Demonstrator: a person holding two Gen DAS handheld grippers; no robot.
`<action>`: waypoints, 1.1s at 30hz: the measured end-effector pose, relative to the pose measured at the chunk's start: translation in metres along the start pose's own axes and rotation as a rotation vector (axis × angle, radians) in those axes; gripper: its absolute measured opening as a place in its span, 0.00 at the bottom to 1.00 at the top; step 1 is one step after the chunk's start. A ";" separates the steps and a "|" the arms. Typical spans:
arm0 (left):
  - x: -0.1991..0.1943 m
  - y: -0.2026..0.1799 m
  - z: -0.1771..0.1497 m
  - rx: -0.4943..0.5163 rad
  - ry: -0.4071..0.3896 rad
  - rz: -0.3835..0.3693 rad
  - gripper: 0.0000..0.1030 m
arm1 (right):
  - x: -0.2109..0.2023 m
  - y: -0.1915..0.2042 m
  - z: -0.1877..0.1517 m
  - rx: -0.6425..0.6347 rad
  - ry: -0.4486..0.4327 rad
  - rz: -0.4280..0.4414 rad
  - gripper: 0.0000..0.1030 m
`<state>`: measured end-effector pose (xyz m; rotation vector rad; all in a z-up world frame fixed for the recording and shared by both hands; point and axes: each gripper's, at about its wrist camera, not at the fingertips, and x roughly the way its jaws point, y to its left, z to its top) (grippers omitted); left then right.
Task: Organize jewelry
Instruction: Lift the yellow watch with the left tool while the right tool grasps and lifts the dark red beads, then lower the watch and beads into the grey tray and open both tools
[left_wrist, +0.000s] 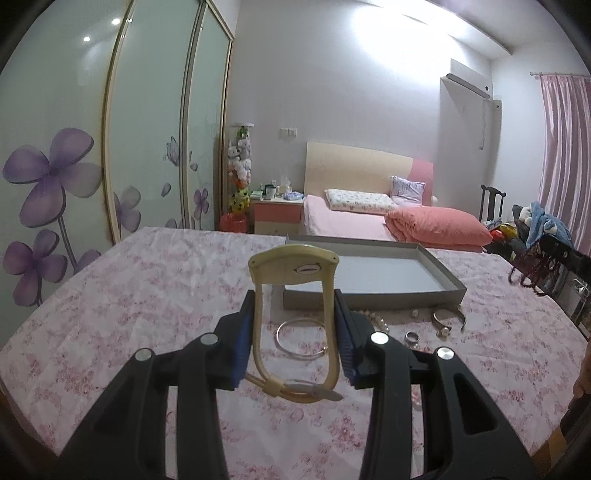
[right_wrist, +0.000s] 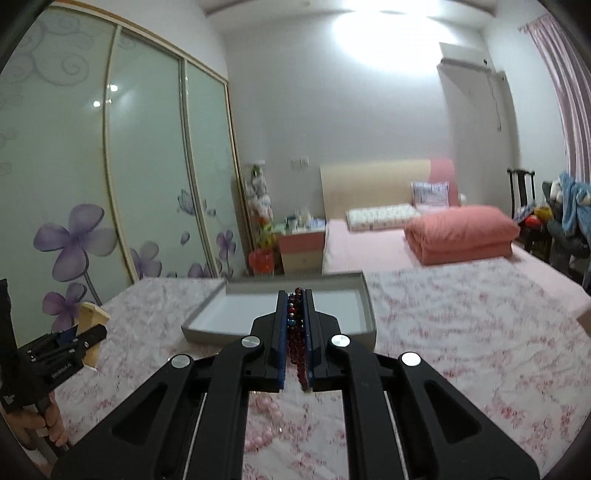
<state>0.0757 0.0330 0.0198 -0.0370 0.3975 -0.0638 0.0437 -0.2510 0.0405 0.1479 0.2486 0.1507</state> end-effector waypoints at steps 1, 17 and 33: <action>0.001 -0.002 0.001 0.001 -0.002 -0.001 0.38 | 0.000 0.001 0.001 -0.002 -0.013 -0.003 0.08; 0.031 -0.035 0.036 0.070 -0.086 0.008 0.38 | 0.030 0.003 0.007 0.025 -0.091 0.000 0.08; 0.123 -0.062 0.069 0.077 -0.073 0.029 0.38 | 0.109 -0.004 0.032 0.017 -0.110 -0.015 0.08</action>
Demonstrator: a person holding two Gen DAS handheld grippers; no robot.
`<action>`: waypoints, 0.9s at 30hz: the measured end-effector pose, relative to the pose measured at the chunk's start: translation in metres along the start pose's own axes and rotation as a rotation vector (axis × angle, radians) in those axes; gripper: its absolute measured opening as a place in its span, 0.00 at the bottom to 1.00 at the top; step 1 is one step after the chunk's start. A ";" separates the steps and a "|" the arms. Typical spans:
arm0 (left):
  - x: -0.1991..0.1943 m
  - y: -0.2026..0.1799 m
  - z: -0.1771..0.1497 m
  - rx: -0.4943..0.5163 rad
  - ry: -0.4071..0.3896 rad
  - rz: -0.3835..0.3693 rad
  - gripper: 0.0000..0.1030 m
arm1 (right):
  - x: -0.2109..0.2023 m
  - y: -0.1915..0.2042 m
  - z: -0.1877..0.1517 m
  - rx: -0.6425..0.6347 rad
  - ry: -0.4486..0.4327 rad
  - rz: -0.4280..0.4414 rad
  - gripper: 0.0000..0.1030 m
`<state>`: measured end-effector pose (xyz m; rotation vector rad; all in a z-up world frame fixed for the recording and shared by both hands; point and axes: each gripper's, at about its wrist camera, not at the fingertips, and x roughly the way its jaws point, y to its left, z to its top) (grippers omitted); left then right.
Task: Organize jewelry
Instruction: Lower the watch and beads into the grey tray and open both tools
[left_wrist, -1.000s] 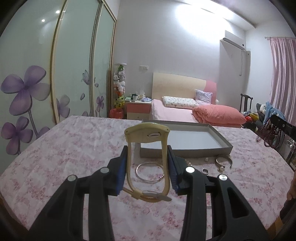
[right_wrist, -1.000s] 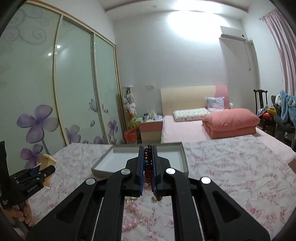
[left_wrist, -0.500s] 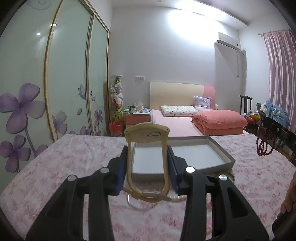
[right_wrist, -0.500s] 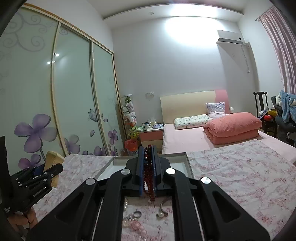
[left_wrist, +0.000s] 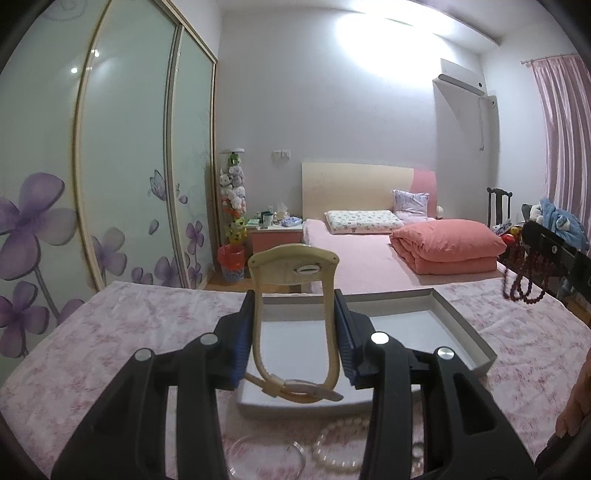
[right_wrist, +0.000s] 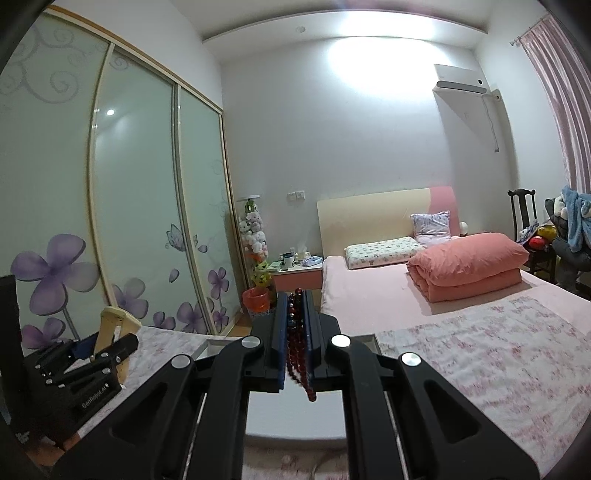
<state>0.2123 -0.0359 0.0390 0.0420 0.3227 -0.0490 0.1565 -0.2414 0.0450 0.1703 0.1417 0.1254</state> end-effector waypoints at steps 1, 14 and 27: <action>0.010 -0.002 0.000 -0.002 0.014 -0.005 0.38 | 0.009 0.000 -0.002 0.001 0.013 0.003 0.08; 0.103 -0.016 -0.022 -0.012 0.200 -0.063 0.38 | 0.101 -0.019 -0.048 0.094 0.312 0.017 0.08; 0.107 -0.006 -0.026 -0.018 0.216 -0.077 0.46 | 0.104 -0.026 -0.046 0.124 0.348 -0.004 0.51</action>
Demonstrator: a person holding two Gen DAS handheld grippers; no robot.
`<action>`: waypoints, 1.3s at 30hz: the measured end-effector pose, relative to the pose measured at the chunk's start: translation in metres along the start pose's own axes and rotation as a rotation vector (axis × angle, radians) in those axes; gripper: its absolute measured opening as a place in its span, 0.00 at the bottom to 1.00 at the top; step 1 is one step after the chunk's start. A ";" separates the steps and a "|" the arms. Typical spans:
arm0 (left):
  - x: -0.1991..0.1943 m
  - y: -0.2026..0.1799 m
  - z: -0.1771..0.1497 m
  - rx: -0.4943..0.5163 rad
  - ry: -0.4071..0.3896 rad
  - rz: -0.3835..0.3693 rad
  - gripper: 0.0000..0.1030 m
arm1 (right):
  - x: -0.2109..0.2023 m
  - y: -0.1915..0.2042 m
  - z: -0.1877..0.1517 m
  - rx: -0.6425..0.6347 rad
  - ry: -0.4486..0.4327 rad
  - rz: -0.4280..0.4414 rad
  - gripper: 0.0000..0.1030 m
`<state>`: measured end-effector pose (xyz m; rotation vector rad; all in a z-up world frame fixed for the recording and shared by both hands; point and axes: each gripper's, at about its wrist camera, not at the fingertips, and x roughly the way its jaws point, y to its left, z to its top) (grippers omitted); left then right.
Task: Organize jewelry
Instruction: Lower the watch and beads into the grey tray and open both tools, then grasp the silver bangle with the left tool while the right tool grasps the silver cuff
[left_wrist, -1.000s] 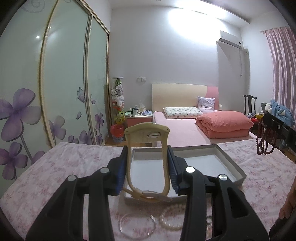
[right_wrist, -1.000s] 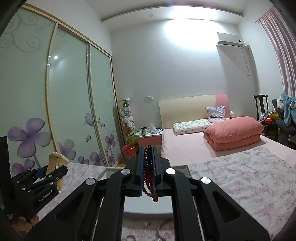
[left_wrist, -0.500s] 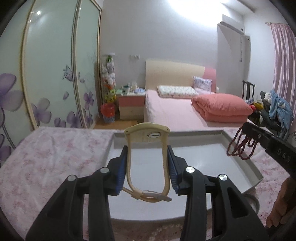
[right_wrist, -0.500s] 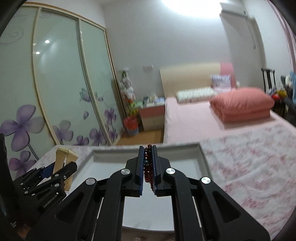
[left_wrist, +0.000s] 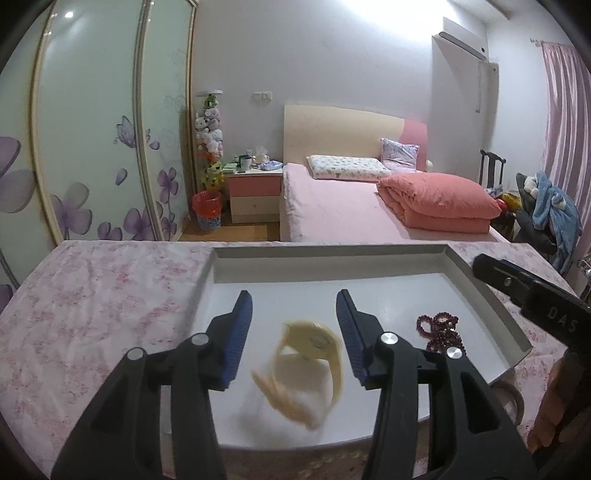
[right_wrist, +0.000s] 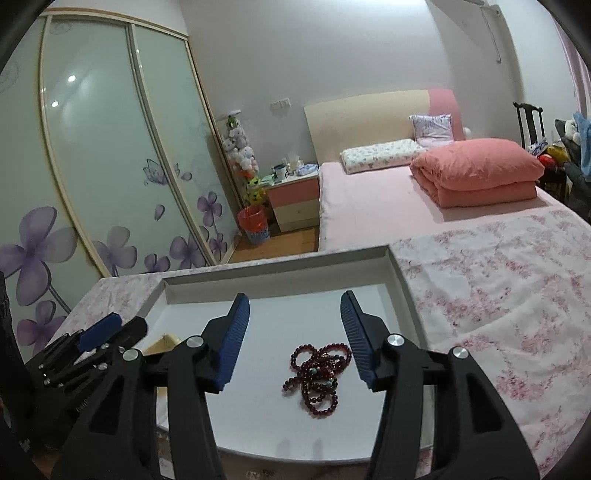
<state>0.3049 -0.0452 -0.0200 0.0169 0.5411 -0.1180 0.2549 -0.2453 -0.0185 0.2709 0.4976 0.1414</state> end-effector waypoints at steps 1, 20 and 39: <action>-0.003 0.003 0.001 -0.002 -0.004 0.005 0.47 | -0.005 -0.001 0.001 0.000 -0.008 -0.001 0.51; -0.063 0.072 -0.070 0.003 0.221 -0.019 0.76 | -0.100 0.003 -0.038 -0.048 0.004 -0.001 0.53; -0.034 0.042 -0.090 0.121 0.395 -0.033 0.85 | -0.104 -0.014 -0.052 -0.021 0.029 -0.037 0.56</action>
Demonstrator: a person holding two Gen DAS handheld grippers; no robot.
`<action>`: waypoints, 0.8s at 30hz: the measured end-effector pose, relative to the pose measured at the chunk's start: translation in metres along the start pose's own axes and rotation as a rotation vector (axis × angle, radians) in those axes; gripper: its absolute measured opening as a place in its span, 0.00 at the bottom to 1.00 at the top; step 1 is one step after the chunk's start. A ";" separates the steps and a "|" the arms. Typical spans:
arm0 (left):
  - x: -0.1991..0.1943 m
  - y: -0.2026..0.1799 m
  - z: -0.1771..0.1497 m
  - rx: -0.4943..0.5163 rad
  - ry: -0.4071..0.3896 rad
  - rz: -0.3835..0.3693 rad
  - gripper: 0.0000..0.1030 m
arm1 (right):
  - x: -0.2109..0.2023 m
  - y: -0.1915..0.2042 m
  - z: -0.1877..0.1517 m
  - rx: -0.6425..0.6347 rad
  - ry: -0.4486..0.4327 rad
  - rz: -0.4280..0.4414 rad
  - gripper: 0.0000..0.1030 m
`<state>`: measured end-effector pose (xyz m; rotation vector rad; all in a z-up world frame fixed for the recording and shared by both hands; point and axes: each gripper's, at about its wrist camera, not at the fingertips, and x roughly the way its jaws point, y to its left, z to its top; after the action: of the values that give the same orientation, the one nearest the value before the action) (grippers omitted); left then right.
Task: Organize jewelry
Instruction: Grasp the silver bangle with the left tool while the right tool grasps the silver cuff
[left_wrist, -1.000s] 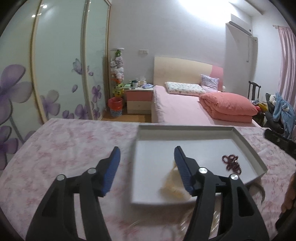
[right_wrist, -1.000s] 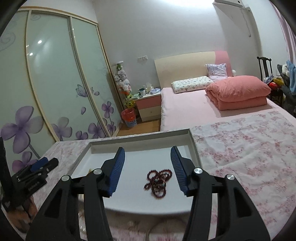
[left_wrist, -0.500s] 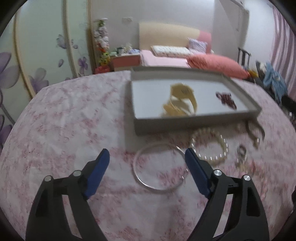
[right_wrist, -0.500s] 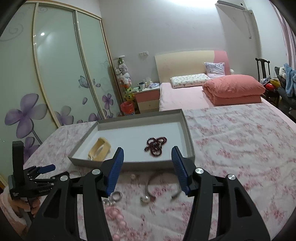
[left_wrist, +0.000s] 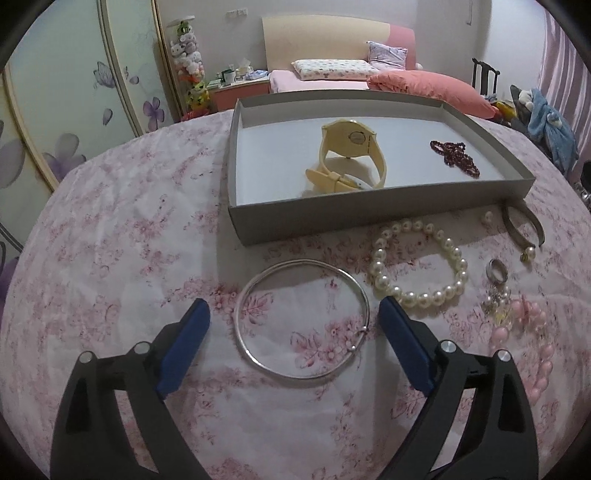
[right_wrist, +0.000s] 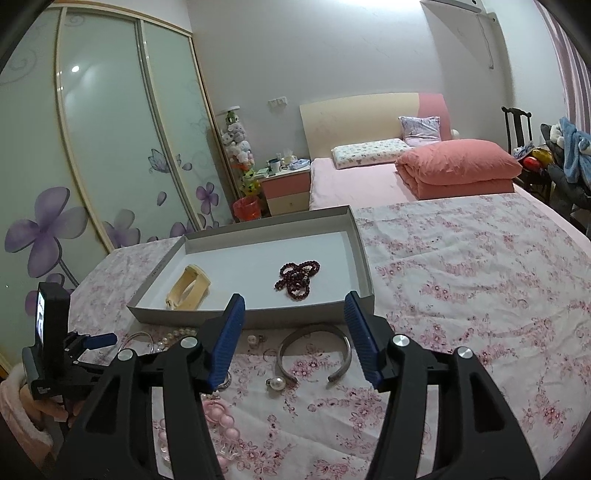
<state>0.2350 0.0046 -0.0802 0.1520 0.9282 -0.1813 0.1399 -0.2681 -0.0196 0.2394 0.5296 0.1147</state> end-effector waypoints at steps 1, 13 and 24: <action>0.000 0.001 0.000 -0.004 0.001 -0.018 0.80 | 0.000 -0.001 0.000 0.002 0.000 -0.003 0.56; -0.008 0.030 -0.007 -0.063 -0.002 0.055 0.70 | 0.016 -0.011 -0.007 0.001 0.101 -0.085 0.56; -0.017 0.076 -0.019 -0.160 -0.007 0.101 0.70 | 0.065 0.014 -0.022 -0.098 0.264 -0.152 0.74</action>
<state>0.2265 0.0844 -0.0736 0.0503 0.9224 -0.0142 0.1838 -0.2387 -0.0661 0.0881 0.8003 0.0240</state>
